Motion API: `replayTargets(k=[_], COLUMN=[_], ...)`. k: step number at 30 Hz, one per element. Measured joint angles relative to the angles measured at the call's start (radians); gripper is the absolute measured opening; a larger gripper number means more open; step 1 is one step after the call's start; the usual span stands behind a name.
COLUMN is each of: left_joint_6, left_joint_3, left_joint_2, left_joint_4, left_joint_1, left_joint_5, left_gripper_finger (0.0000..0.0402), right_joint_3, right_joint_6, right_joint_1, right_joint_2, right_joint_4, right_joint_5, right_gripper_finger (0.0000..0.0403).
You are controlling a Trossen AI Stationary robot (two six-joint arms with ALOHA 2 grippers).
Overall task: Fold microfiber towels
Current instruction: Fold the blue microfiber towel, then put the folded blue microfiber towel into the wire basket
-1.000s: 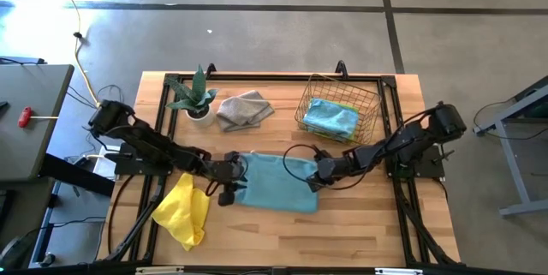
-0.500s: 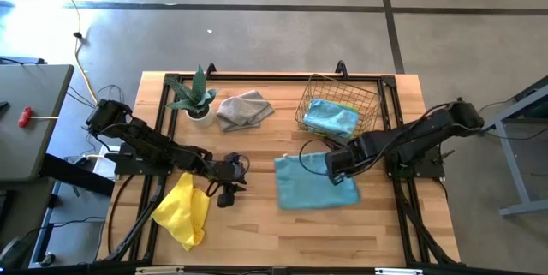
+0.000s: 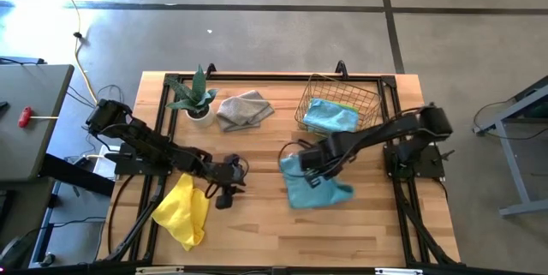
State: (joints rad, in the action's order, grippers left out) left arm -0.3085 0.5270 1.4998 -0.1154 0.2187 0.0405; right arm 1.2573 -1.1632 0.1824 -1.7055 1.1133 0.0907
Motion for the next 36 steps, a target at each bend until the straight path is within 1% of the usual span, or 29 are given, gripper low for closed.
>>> replayTargets(k=[5, 10, 17, 24, 27, 33, 36], left_joint_6=[0.043, 0.061, 0.095, 0.095, 0.095, 0.095, 0.098], left_joint_3=[0.000, 0.000, 0.000, 0.000, 0.000, 0.000, 0.000], left_joint_2=[0.000, 0.000, 0.000, 0.000, 0.000, 0.000, 0.000], left_joint_4=[0.000, 0.000, 0.000, 0.008, 0.008, 0.008, 0.007], left_joint_1=[0.011, 0.020, 0.049, 0.066, 0.066, 0.066, 0.061], left_joint_5=[-0.003, -0.002, -0.002, 0.000, 0.001, 0.001, 0.020], left_gripper_finger=[0.0101, 0.0101, 0.0101, 0.0101, 0.0101, 0.0101, 0.0101], right_joint_3=[0.134, 0.245, 0.266, 0.266, 0.266, 0.266, 0.266], right_joint_6=[0.061, 0.101, 0.158, 0.235, 0.278, 0.323, 0.335], right_joint_1=[-0.014, -0.036, -0.048, -0.048, -0.048, -0.048, -0.044], right_joint_2=[-0.099, -0.167, -0.246, -0.260, -0.260, -0.259, -0.246], right_joint_4=[-0.015, -0.015, -0.022, -0.144, -0.141, -0.140, -0.137], right_joint_5=[0.036, 0.025, 0.018, -0.011, -0.011, 0.002, 0.032], right_gripper_finger=[0.0000, 0.0000, 0.0000, 0.0004, 0.0032, 0.0142, 0.0179])
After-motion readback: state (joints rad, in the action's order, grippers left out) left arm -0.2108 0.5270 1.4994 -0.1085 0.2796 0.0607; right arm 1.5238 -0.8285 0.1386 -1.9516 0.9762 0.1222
